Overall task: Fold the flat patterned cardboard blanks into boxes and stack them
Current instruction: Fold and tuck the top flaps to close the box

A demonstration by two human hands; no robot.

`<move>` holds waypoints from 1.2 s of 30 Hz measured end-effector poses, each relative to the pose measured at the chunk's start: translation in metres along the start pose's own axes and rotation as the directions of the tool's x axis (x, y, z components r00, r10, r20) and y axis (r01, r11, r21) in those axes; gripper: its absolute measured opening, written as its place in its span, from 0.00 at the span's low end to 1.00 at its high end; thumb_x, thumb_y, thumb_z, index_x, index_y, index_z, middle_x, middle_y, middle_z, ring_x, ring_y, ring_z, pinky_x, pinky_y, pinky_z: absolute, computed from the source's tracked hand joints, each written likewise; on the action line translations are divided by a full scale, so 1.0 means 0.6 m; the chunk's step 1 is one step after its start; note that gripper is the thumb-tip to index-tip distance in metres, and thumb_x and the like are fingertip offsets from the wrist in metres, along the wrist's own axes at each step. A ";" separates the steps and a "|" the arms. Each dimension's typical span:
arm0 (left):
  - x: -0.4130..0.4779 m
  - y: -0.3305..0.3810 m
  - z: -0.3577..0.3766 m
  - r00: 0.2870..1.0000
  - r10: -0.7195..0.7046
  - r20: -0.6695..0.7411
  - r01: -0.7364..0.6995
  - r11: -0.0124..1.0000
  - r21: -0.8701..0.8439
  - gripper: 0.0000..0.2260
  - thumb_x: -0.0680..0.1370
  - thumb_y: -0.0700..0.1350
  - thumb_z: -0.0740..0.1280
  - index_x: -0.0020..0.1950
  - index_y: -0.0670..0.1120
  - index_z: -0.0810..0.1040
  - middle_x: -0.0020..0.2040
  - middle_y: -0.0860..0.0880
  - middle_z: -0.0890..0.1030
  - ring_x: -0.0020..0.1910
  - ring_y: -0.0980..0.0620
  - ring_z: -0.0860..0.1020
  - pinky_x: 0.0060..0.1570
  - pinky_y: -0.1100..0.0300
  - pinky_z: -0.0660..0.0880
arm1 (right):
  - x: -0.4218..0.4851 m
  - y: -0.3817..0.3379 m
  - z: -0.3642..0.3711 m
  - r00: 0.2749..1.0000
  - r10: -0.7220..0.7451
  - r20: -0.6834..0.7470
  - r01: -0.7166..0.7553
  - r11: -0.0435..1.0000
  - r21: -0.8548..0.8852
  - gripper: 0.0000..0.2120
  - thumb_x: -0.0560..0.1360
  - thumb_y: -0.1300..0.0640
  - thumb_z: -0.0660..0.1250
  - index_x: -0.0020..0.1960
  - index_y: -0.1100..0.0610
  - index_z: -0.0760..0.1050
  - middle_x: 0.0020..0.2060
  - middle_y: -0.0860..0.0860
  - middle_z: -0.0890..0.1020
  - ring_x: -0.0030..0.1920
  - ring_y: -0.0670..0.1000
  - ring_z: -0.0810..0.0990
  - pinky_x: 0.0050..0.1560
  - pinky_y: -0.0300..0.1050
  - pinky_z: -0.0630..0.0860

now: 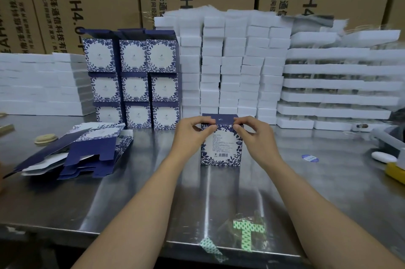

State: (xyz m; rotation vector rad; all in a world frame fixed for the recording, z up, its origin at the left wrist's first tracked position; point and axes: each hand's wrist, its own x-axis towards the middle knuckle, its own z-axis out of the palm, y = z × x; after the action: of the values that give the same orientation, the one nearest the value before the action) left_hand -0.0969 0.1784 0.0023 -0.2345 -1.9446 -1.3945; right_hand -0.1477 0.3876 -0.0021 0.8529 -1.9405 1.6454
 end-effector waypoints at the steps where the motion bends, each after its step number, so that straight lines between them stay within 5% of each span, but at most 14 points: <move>1: 0.001 -0.003 -0.003 1.000 -0.001 -0.007 0.000 1.000 -0.023 0.05 0.75 0.43 0.80 0.49 0.51 0.89 0.49 0.57 0.88 0.36 0.55 0.82 0.42 0.64 0.79 | -0.001 0.001 -0.002 1.000 0.003 -0.007 -0.003 1.000 -0.004 0.05 0.80 0.61 0.73 0.51 0.51 0.85 0.54 0.45 0.87 0.58 0.42 0.84 0.57 0.42 0.81; 4: 0.002 -0.012 -0.009 0.999 0.038 -0.030 -0.039 0.998 -0.052 0.05 0.76 0.41 0.79 0.49 0.49 0.89 0.48 0.57 0.88 0.51 0.60 0.85 0.47 0.70 0.78 | 0.001 0.009 -0.006 1.000 0.000 -0.012 0.000 1.000 -0.022 0.07 0.80 0.61 0.72 0.51 0.50 0.84 0.56 0.44 0.87 0.62 0.43 0.83 0.61 0.46 0.81; 8: 0.005 -0.015 -0.012 0.998 0.058 -0.024 -0.059 0.998 -0.035 0.05 0.76 0.41 0.79 0.47 0.51 0.89 0.47 0.58 0.88 0.52 0.62 0.84 0.49 0.73 0.76 | 0.004 0.012 -0.006 1.000 0.007 -0.026 -0.008 1.000 -0.011 0.07 0.79 0.60 0.74 0.50 0.49 0.85 0.56 0.44 0.87 0.61 0.43 0.84 0.66 0.50 0.78; 13: 0.003 -0.018 -0.013 0.999 0.027 -0.031 -0.027 1.000 -0.005 0.03 0.76 0.46 0.80 0.48 0.54 0.89 0.56 0.58 0.86 0.60 0.67 0.79 0.58 0.76 0.71 | 0.006 0.014 -0.011 0.994 0.105 -0.018 -0.101 0.984 0.149 0.08 0.78 0.62 0.76 0.46 0.50 0.85 0.49 0.49 0.89 0.51 0.51 0.87 0.56 0.54 0.82; 16: 0.003 -0.015 -0.006 0.998 -0.059 0.000 0.059 0.998 0.001 0.02 0.80 0.50 0.75 0.50 0.54 0.87 0.59 0.57 0.83 0.63 0.61 0.77 0.66 0.59 0.72 | 0.005 0.009 -0.007 0.987 0.159 -0.008 -0.154 0.968 0.197 0.06 0.79 0.58 0.75 0.46 0.48 0.85 0.47 0.48 0.89 0.49 0.47 0.86 0.55 0.49 0.82; 20: -0.005 -0.002 0.015 0.997 -0.079 -0.008 0.078 0.995 -0.063 0.03 0.84 0.47 0.70 0.50 0.53 0.80 0.45 0.61 0.84 0.44 0.59 0.81 0.49 0.56 0.75 | 0.002 0.001 -0.001 0.964 0.264 0.015 -0.259 0.932 0.255 0.06 0.82 0.52 0.72 0.47 0.46 0.82 0.45 0.49 0.88 0.44 0.46 0.84 0.56 0.56 0.83; 22: -0.008 0.004 0.021 0.997 -0.071 -0.033 0.068 0.994 -0.088 0.09 0.82 0.41 0.72 0.54 0.55 0.77 0.57 0.56 0.83 0.55 0.53 0.83 0.55 0.51 0.80 | 0.003 -0.006 -0.001 0.959 0.282 -0.015 -0.266 0.921 0.284 0.08 0.81 0.58 0.72 0.54 0.44 0.78 0.51 0.51 0.87 0.47 0.47 0.86 0.55 0.55 0.83; 24: -0.011 0.008 0.021 0.998 -0.037 -0.041 0.031 0.990 -0.136 0.23 0.78 0.32 0.70 0.61 0.59 0.75 0.68 0.54 0.77 0.67 0.52 0.79 0.59 0.49 0.83 | 0.003 -0.010 -0.003 0.969 0.247 -0.018 -0.229 0.923 0.311 0.22 0.78 0.67 0.70 0.60 0.41 0.74 0.57 0.51 0.85 0.52 0.46 0.87 0.49 0.46 0.85; 29: -0.024 -0.002 0.018 0.999 0.041 0.029 -0.043 0.997 0.058 0.41 0.73 0.28 0.66 0.76 0.66 0.69 0.71 0.55 0.67 0.68 0.57 0.75 0.52 0.53 0.85 | -0.009 -0.001 0.000 0.989 0.138 0.058 -0.143 0.985 0.100 0.39 0.77 0.73 0.67 0.69 0.30 0.67 0.64 0.47 0.77 0.60 0.47 0.82 0.41 0.43 0.84; 36: -0.034 -0.020 0.014 0.993 0.028 0.114 -0.061 0.954 0.292 0.30 0.78 0.33 0.69 0.75 0.56 0.74 0.67 0.56 0.68 0.64 0.54 0.76 0.59 0.53 0.81 | -0.018 0.031 -0.007 0.989 0.089 0.117 -0.059 0.971 -0.233 0.40 0.77 0.71 0.65 0.63 0.22 0.67 0.62 0.45 0.76 0.53 0.47 0.84 0.46 0.37 0.81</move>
State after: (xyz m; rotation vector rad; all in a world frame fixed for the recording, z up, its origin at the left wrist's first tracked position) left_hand -0.0924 0.1863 -0.0208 -0.2146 -2.1940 -1.0626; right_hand -0.1538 0.3955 -0.0218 0.8191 -2.2229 1.4004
